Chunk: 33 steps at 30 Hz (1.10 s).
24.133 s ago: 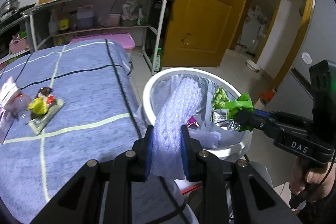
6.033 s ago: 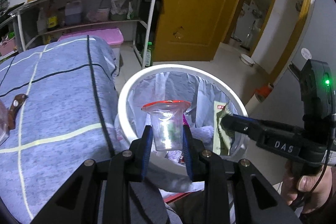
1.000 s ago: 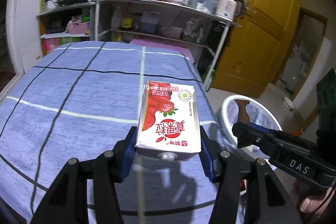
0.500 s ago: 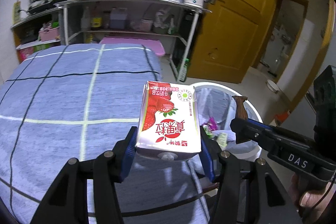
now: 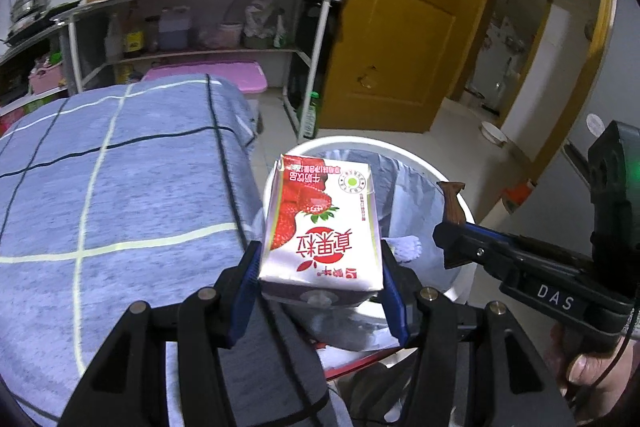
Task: Collect trash
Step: 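Carry the carton and wrapper over the bin and open both grippers, then withdraw both open tools from the bin back toward the bed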
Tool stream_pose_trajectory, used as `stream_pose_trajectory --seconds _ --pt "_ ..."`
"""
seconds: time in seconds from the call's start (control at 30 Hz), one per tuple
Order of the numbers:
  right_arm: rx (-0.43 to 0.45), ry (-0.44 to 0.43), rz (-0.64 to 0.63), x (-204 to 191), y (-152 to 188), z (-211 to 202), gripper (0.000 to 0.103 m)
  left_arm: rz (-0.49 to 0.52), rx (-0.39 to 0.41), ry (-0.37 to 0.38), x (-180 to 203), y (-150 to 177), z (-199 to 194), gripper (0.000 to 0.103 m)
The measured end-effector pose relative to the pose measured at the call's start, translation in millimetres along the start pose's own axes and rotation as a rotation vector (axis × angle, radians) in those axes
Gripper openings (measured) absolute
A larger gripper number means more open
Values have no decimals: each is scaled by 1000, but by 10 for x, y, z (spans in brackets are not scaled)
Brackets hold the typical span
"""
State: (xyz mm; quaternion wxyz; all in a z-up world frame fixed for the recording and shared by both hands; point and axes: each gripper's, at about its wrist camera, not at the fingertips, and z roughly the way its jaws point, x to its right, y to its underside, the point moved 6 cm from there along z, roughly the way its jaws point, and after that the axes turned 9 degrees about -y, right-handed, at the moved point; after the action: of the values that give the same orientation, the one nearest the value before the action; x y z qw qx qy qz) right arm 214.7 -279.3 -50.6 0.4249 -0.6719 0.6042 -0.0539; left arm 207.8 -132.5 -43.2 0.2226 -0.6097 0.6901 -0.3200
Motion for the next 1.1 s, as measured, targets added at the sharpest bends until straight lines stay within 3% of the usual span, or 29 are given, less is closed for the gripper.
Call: stream_pose_trajectory --seconds 0.63,0.83,1.1 --pt "-100 66 33 438 99 260 20 57 -90 69 242 4 496 57" --pt "-104 81 41 478 114 263 31 53 -100 80 219 6 544 59" --pt "-79 85 41 443 96 174 32 45 -80 83 180 11 460 60"
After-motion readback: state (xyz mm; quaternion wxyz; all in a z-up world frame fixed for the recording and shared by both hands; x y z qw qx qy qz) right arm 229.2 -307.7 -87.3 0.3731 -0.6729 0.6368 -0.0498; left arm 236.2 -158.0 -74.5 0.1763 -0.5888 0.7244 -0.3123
